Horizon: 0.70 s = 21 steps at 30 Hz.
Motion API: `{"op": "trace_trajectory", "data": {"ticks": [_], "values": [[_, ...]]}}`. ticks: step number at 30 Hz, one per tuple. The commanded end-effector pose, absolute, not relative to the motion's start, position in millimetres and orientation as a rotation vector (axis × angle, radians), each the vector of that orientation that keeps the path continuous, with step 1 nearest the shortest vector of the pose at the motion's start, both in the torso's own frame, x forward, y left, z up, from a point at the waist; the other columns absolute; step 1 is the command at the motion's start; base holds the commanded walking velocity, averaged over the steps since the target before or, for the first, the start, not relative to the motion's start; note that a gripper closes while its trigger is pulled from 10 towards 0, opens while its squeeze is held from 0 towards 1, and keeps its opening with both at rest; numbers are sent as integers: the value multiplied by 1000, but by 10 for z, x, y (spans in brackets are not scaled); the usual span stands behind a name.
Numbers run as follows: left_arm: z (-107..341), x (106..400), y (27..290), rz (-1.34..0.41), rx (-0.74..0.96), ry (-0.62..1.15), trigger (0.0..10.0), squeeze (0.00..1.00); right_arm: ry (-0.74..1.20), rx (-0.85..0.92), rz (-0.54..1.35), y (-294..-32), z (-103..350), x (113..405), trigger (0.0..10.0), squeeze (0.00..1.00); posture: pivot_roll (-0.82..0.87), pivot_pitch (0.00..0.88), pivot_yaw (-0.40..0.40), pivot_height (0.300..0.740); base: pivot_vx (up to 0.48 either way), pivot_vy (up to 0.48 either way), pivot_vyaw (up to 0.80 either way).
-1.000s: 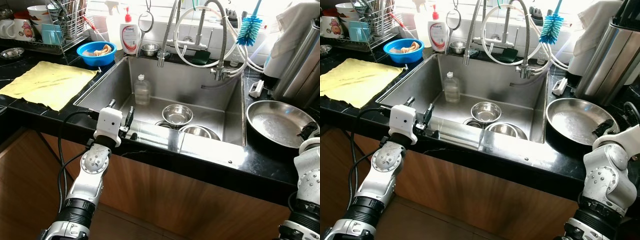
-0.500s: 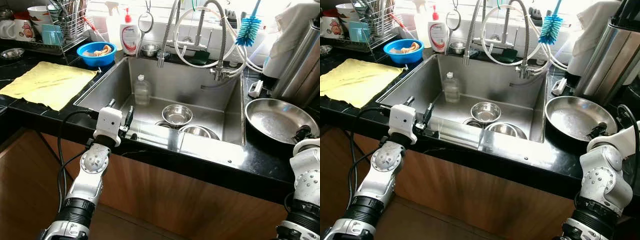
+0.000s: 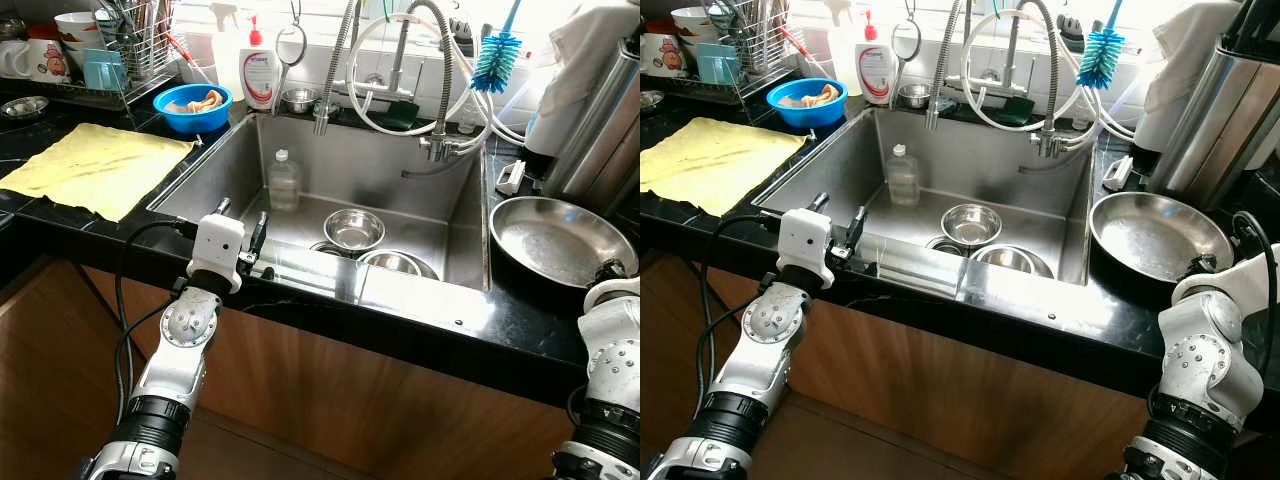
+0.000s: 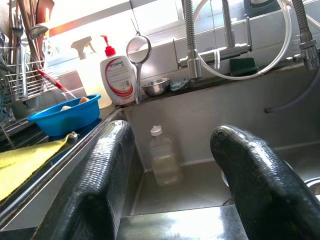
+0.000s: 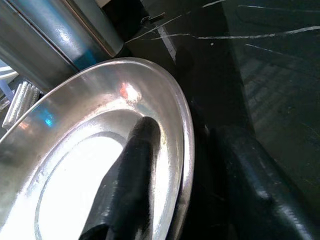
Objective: Kitchen organization
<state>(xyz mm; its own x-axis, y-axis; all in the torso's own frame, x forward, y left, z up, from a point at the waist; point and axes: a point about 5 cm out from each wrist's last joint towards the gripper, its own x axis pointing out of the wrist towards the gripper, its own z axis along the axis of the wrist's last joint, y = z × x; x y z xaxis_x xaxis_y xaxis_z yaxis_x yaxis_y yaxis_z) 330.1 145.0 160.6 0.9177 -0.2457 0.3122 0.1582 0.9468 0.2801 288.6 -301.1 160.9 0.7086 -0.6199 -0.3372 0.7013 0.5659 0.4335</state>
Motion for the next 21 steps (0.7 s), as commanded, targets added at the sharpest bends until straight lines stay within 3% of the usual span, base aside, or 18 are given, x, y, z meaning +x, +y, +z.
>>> {"op": "trace_trajectory", "data": {"ticks": [1,19,20,21], "values": [[1638,3316,1430,-221,274,-364,10000,0,168,600,-762,-2974,1592,2928,0,0,70,0,-27,740,0,0,0],[1638,3314,1424,-219,272,-367,10000,0,133,630,-654,-2817,1662,3019,0,0,69,0,-30,740,0,0,0],[1642,3315,1427,-218,273,-368,10000,0,126,598,-601,-2768,1699,3053,10000,0,69,0,-30,740,0,0,0],[1645,3319,1433,-217,274,-369,10000,0,108,533,-524,-2680,1756,3104,10000,0,71,0,-30,740,0,0,0]]}}
